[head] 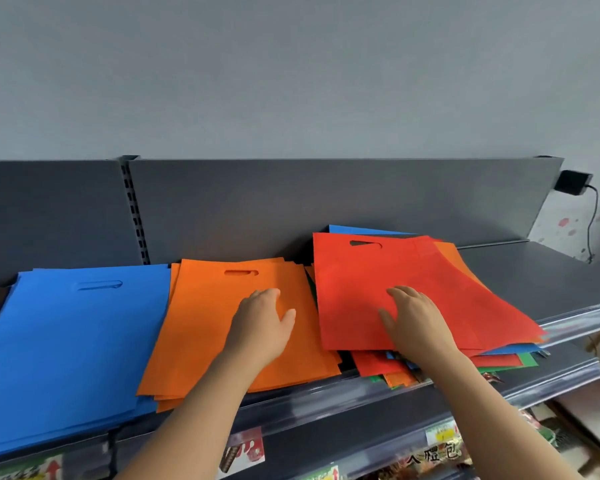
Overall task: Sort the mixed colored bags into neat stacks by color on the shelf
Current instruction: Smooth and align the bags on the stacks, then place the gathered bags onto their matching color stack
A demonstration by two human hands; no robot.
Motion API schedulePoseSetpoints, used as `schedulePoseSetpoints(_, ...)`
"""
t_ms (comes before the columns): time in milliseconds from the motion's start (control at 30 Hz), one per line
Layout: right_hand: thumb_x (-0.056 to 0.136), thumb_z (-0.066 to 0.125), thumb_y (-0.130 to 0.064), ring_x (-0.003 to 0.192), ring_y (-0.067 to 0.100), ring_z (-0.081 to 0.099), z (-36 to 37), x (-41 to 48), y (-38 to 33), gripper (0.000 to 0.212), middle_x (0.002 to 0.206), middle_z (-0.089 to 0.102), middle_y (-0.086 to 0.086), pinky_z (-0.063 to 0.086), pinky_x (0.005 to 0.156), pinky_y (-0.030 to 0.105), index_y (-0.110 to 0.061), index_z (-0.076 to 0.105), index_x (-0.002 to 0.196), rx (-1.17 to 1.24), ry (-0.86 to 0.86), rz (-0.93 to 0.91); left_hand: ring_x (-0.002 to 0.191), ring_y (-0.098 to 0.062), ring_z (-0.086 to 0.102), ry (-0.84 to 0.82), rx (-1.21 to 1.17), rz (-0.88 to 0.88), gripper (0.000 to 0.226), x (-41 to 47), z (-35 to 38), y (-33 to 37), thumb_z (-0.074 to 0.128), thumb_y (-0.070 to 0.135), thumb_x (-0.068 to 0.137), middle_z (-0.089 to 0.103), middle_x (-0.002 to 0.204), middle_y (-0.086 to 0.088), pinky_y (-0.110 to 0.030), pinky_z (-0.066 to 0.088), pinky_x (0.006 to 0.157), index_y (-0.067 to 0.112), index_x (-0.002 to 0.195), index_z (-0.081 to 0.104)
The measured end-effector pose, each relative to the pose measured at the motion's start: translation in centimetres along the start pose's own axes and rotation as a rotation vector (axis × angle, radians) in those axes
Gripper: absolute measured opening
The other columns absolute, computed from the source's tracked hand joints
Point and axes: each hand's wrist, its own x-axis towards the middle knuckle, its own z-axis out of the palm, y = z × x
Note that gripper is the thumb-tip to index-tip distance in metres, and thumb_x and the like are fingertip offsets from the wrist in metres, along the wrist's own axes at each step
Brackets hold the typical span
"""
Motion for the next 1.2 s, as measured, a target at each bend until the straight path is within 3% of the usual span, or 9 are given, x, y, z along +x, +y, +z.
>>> schedulePoseSetpoints(200,0.095,0.038,-0.040,0.111,0.032,0.053,-1.1,1.2,8.9,0.033,0.112,0.059,0.012,0.038,0.096,0.040,-0.010,0.050,0.100,-0.082,-0.095,0.248,0.130,-0.023,0.045,-0.186,-0.237,-0.185,0.072,1.9,4.1,5.2,0.048,0.041,0.096,0.041,0.146,-0.007,-0.034,0.042,0.102,0.009,0.151,0.014)
schedulePoseSetpoints(333,0.096,0.035,-0.035,0.106,0.032,0.057,-1.1,1.0,11.6,0.026,0.108,0.065,0.013,0.037,0.094,0.040,-0.012,0.048,0.094,-0.100,-0.097,0.217,0.109,-0.023,0.057,-0.109,-0.402,-0.282,0.064,2.4,5.7,6.9,0.058,0.034,0.093,0.056,0.128,-0.006,-0.030,0.046,0.077,0.008,0.144,0.030)
schedulePoseSetpoints(467,0.096,0.043,-0.027,0.111,0.030,0.055,-1.5,0.5,11.7,0.037,0.118,0.064,0.010,0.040,0.091,0.036,-0.010,0.054,0.127,0.118,-0.037,0.095,0.087,-0.020,0.063,-0.012,-0.515,-0.284,0.022,2.3,6.7,7.2,0.065,0.020,0.086,0.066,0.101,-0.001,-0.036,0.053,0.075,0.018,0.107,0.060)
schedulePoseSetpoints(533,0.095,0.046,-0.030,0.112,0.030,0.054,-1.7,0.9,12.8,0.038,0.121,0.062,0.009,0.041,0.092,0.036,-0.009,0.055,0.126,0.112,-0.036,0.131,0.085,-0.021,0.064,-0.044,-0.553,-0.293,0.015,1.9,6.9,7.5,0.063,0.018,0.086,0.067,0.097,-0.002,-0.037,0.055,0.073,0.019,0.101,0.062)
schedulePoseSetpoints(700,0.095,0.039,-0.036,0.092,0.032,0.057,-1.5,1.1,15.0,0.028,0.095,0.064,0.010,0.038,0.086,0.038,-0.012,0.050,0.085,-0.016,-0.121,0.212,0.090,-0.020,0.065,-0.170,-0.599,-0.274,0.014,1.4,7.2,8.5,0.062,0.027,0.090,0.068,0.098,0.001,-0.040,0.055,0.081,0.021,0.103,0.063)
schedulePoseSetpoints(800,0.094,0.044,-0.033,0.092,0.031,0.058,-1.5,0.8,14.5,0.027,0.097,0.064,0.010,0.044,0.078,0.037,-0.009,0.057,0.097,0.084,-0.090,0.140,0.092,-0.019,0.063,-0.166,-0.577,-0.263,0.017,1.4,7.6,9.3,0.063,0.029,0.090,0.065,0.102,0.002,-0.037,0.054,0.080,0.023,0.105,0.059)
schedulePoseSetpoints(900,0.094,0.045,-0.038,0.103,0.031,0.055,-1.9,1.0,14.9,0.036,0.109,0.062,0.010,0.044,0.086,0.038,-0.009,0.056,0.112,0.045,-0.064,0.175,0.093,-0.019,0.061,-0.165,-0.553,-0.271,0.020,1.2,7.8,9.9,0.065,0.027,0.089,0.063,0.102,0.002,-0.034,0.051,0.078,0.022,0.107,0.056)
schedulePoseSetpoints(1067,0.094,0.042,-0.040,0.088,0.027,0.055,-1.3,0.6,15.3,0.027,0.086,0.057,0.002,0.034,0.070,0.033,-0.015,0.047,0.084,-0.008,-0.104,0.131,0.089,-0.017,0.061,-0.150,-0.560,-0.255,0.020,0.7,8.1,10.3,0.068,0.023,0.087,0.063,0.098,0.003,-0.031,0.051,0.071,0.023,0.103,0.056)
schedulePoseSetpoints(1200,0.094,0.043,-0.032,0.091,0.029,0.057,-1.3,0.1,14.3,0.024,0.095,0.065,0.007,0.041,0.074,0.036,-0.012,0.054,0.100,0.047,-0.059,0.061,0.088,-0.017,0.061,-0.097,-0.592,-0.290,0.024,0.4,8.3,10.3,0.071,0.022,0.085,0.064,0.098,0.002,-0.030,0.048,0.069,0.020,0.105,0.058)
